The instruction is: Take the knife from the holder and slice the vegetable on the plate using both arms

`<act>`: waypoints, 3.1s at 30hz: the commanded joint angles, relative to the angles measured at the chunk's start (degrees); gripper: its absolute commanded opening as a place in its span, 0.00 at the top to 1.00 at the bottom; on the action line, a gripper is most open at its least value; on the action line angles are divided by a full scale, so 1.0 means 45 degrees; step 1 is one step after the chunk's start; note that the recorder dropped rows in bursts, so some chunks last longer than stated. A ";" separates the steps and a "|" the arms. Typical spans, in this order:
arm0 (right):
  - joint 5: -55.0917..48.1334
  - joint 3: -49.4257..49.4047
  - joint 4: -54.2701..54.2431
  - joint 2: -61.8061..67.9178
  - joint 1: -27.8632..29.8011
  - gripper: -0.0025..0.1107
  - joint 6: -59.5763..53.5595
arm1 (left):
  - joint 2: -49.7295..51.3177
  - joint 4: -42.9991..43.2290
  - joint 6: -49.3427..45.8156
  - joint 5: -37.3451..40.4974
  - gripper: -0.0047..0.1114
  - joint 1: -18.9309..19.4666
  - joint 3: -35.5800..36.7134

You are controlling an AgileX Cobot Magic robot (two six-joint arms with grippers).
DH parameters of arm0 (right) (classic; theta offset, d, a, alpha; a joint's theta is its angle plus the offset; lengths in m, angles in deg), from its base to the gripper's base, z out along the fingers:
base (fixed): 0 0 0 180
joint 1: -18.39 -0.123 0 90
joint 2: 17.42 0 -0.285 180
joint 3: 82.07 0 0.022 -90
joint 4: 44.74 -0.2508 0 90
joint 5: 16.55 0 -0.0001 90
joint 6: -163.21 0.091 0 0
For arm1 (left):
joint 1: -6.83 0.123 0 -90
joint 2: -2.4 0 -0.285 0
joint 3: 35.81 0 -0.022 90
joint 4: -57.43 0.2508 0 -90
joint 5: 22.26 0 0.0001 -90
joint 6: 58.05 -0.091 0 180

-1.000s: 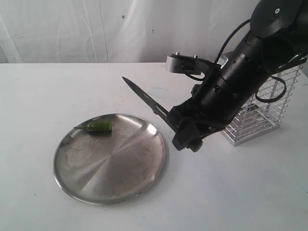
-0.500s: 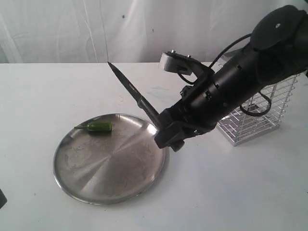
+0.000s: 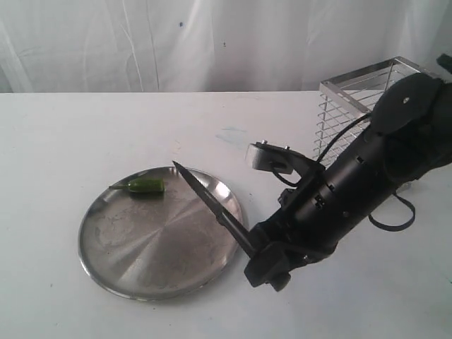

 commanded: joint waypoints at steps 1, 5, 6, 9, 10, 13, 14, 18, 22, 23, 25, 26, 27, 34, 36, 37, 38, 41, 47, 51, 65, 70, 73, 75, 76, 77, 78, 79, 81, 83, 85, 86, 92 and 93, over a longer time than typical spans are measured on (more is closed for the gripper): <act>0.0565 -0.0287 -0.0235 -0.0163 0.0085 0.98 -0.0399 | -0.0031 -0.0364 -0.5657 0.0508 0.96 -0.0083 -0.2035; 0.0972 -0.0259 -0.0332 -0.0163 0.0085 0.98 -0.0399 | 0.0552 -0.0366 -0.6372 -0.1967 0.96 -0.0051 -0.3120; 0.1001 -0.0261 -0.0332 -0.0163 0.0085 0.98 -0.0399 | 0.0898 -0.0366 -0.6372 -0.2595 0.96 -0.0051 -0.3323; 0.1061 -0.0261 -0.0368 -0.0174 0.0085 0.98 -0.0399 | 0.2578 -0.0366 -0.6372 -0.3650 0.96 -0.0051 -0.4150; 0.1126 -0.0261 -0.0479 -0.0174 0.0085 0.98 -0.0399 | 0.3238 -0.0366 -0.6372 -0.3735 0.96 -0.0051 -0.4529; 0.1574 -0.0261 -0.0647 -0.0174 0.0085 0.98 -0.0399 | 0.5392 0.0283 -0.6372 -0.3572 0.96 -0.0051 -0.5970; 0.1745 -0.0261 -0.0733 -0.0174 0.0085 0.98 -0.0399 | 0.6259 0.0963 -0.6393 -0.3194 0.96 -0.0051 -0.6514; 0.2115 -0.0261 -0.0930 -0.0174 0.0085 0.98 -0.0399 | 1.0343 0.4198 -0.8069 0.0636 0.96 -0.0051 -0.8480; 0.2057 -0.0242 -0.0821 -0.0174 0.0085 0.98 -0.0467 | 1.4704 0.5101 -1.3436 0.6138 0.96 -0.0079 -0.9866; 0.2023 -0.0242 -0.0794 -0.0174 0.0085 0.98 -0.0467 | 1.5411 0.5026 -1.4686 0.6523 0.96 -0.0079 -0.9980; 0.1893 -0.0242 -0.0737 -0.0174 0.0085 0.98 -0.0467 | 1.6873 0.4942 -1.6439 0.6684 0.96 -0.0079 -1.0011; 0.1815 -0.0242 -0.0621 -0.0174 0.0085 0.98 -0.0467 | 1.7356 0.5057 -1.6919 0.6527 0.96 -0.0079 -1.0011; 0.1784 -0.0242 -0.0562 -0.0174 0.0085 0.98 -0.0467 | 1.7918 0.5433 -1.7269 0.6314 0.96 -0.0079 -1.0011; 0.1754 -0.0292 -0.0530 -0.0174 0.0085 0.98 -0.0467 | 2.0253 0.7495 -1.8604 0.2999 0.84 -0.0079 -1.0011; 0.1806 -0.0292 -0.0551 -0.0174 0.0085 0.98 -0.0467 | 2.0620 0.7431 -1.9917 0.2474 0.74 -0.0079 -1.0011; 0.1806 -0.0292 -0.0578 -0.0174 0.0085 0.98 -0.0467 | 2.0828 0.7308 -2.0257 0.2285 0.68 -0.0079 -1.0011; 0.1831 -0.0292 -0.0599 -0.0174 0.0085 0.98 -0.0467 | 2.1010 0.7185 -2.0257 0.2088 0.63 -0.0079 -1.0011; 0.1831 -0.0292 -0.0763 -0.0174 0.0085 0.98 -0.0467 | 2.1815 0.6350 -2.0257 0.0857 0.50 -0.0079 -1.0100; 0.1715 -0.0292 -0.0761 -0.0174 0.0085 0.98 -0.0467 | 2.3710 0.5667 -2.0257 0.0187 0.48 -0.0188 -1.1962; 0.1727 -0.0292 -0.0847 -0.0174 0.0085 0.98 -0.0467 | 2.4652 0.5667 -2.0257 0.0390 0.48 -0.0188 -1.3400; 0.1676 -0.0292 -0.0844 -0.0174 0.0085 0.98 -0.0467 | 2.5610 0.7097 -1.9961 0.1632 0.54 -0.0188 -1.4077; 0.1627 -0.0292 -0.0877 -0.0174 0.0085 0.98 -0.0467 | 2.5610 0.7097 -1.8583 0.1455 0.84 -0.0188 -1.4077; 0.1627 -0.0292 -0.0877 -0.0174 0.0085 0.98 -0.0467 | 2.5610 0.7097 -1.7755 0.1100 0.96 -0.0188 -1.4077; 0.1627 -0.0292 -0.0877 -0.0174 0.0085 0.98 -0.0467 | 2.5479 0.7097 -1.7161 0.1009 0.96 -0.0188 -1.4077; 0.1627 -0.0292 -0.0877 -0.0174 0.0085 0.98 -0.0467 | 2.5360 0.7097 -1.6799 0.1009 0.96 -0.0188 -1.4077; 0.1627 -0.0292 -0.0877 -0.0174 0.0085 0.98 -0.0467 | 2.5174 0.7097 -1.6421 0.1009 0.96 -0.0188 -1.4077; 0.1627 -0.0292 -0.0877 -0.0174 0.0085 0.98 -0.0467 | 2.5000 0.7097 -1.6134 0.1009 0.96 -0.0188 -1.4077; 0.1627 -0.0292 -0.0877 -0.0174 0.0085 0.98 -0.0467 | 2.4755 0.7097 -1.5835 0.1009 0.96 -0.0188 -1.4077; 0.1627 -0.0292 -0.0877 -0.0174 0.0085 0.98 -0.0467 | 2.4272 0.7097 -1.5365 0.1064 0.96 -0.0188 -1.4077; 0.1627 -0.0292 -0.0877 -0.0174 0.0085 0.98 -0.0467 | 2.3754 0.7097 -1.4712 0.1765 0.96 -0.0188 -1.4077; 0.1627 -0.0292 -0.1045 -0.0174 0.0085 0.98 -0.0467 | 2.3447 0.7246 -1.3869 0.3271 0.96 -0.0188 -1.4077; 0.1602 -0.0292 -0.1239 -0.0174 0.0085 0.98 -0.0467 | 2.3388 0.7465 -1.3360 0.4267 0.96 -0.0188 -1.4077; 0.1493 -0.0292 -0.1295 -0.0174 0.0085 0.98 -0.0491 | 2.3700 0.7853 -1.0048 0.6626 0.96 -0.0188 -1.3659; 0.1493 -0.0292 -0.1220 -0.0174 0.0085 0.98 -0.0516 | 2.3807 0.7854 -0.9636 0.6593 0.96 -0.0188 -1.3504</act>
